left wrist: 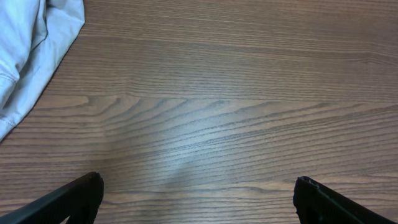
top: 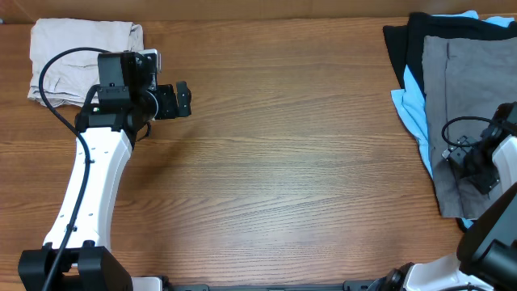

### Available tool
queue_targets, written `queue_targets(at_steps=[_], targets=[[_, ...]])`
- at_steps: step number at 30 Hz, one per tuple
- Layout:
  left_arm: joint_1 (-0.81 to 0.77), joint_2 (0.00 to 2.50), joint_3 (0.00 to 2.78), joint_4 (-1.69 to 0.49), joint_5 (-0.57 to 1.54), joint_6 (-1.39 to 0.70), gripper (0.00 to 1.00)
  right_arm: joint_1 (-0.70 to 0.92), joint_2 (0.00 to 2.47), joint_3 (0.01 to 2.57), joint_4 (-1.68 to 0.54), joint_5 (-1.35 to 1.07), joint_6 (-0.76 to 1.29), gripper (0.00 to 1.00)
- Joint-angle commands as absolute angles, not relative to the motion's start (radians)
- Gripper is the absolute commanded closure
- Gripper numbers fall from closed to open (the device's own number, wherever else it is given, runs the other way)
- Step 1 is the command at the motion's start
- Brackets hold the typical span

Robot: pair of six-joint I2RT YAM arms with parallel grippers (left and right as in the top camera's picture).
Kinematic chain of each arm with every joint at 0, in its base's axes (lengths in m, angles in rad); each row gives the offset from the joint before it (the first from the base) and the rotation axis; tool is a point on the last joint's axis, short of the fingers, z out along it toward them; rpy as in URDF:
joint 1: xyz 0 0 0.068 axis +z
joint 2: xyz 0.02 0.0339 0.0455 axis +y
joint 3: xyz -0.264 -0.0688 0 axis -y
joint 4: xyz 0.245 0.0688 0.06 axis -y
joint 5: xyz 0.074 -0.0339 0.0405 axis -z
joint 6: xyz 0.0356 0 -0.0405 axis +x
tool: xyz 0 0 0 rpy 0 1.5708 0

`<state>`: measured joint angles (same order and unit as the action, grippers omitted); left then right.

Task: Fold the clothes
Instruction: 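Reach the right gripper to the grey shorts on the right stack, then grasp the grey shorts and pull them onto the table center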

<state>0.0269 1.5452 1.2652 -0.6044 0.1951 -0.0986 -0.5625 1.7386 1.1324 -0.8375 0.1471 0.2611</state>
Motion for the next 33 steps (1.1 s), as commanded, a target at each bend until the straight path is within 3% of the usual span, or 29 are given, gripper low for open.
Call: queue_targets(at_steps=[1, 3, 6, 12, 15, 23, 33], targets=[[0.033, 1.545, 1.287, -0.600, 0.199, -0.105, 0.00, -0.566, 1.767, 1.119, -0.834, 0.154, 0.259, 0.24], [0.032, 1.545, 1.287, -0.600, 0.199, -0.105, 0.00, -0.566, 1.781, 1.119, -0.835, 0.152, 0.259, 0.27], [0.032, 1.545, 1.287, -0.600, 0.199, -0.105, 0.00, -0.566, 1.797, 1.118, -0.836, 0.152, 0.260, 0.39], [0.032, 1.545, 1.287, -0.599, 0.199, -0.105, 0.00, -0.566, 1.798, 1.118, -0.836, 0.152, 0.263, 0.83], [0.032, 1.545, 1.287, -0.594, 0.199, -0.105, 0.01, -0.566, 1.797, 1.122, -0.837, 0.153, 0.284, 0.95], [0.032, 1.544, 1.287, -0.555, 0.201, -0.106, 0.06, -0.566, 1.776, 1.162, -0.879, 0.098, 0.287, 0.96], [0.033, 1.543, 1.287, -0.540, 0.204, -0.113, 0.10, -0.551, 1.679, 1.304, -0.986, -0.147, 0.145, 0.96]])
